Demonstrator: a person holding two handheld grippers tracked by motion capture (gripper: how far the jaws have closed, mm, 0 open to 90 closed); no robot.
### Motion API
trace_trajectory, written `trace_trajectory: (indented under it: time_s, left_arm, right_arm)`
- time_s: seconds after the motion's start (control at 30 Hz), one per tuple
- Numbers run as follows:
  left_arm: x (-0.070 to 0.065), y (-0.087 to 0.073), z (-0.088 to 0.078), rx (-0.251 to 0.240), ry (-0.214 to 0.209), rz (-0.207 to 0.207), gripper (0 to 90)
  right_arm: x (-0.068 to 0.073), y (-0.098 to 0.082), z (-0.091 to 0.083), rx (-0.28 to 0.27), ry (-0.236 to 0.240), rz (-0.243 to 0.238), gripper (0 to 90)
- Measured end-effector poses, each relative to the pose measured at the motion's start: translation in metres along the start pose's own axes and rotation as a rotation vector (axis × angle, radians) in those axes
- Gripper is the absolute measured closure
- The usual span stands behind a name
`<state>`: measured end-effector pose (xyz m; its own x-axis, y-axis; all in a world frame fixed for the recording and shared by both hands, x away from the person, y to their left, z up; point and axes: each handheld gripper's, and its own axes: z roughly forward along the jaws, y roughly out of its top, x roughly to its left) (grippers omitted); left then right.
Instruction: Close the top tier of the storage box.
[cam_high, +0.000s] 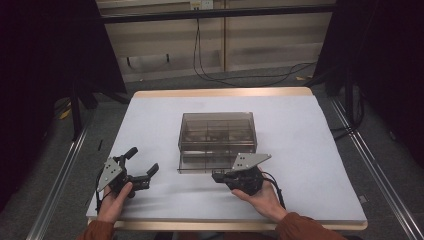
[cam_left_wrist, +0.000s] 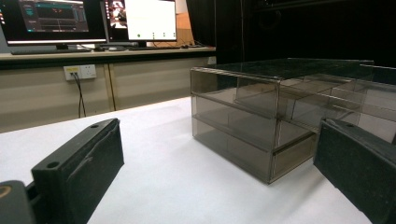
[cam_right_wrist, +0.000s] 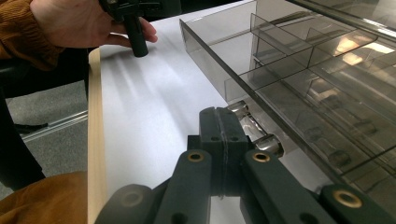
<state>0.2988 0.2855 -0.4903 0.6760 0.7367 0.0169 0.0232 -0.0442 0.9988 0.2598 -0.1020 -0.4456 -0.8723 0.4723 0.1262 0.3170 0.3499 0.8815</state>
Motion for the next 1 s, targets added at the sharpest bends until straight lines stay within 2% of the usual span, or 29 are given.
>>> trace_trajectory:
  time_s: [1.0]
  left_arm:
    - [-0.0002,0.0,-0.0003,0.001,0.0,0.003,1.6]
  right_arm:
    - [-0.0059,0.0036,0.0006,-0.007,-0.012,0.012,90.0]
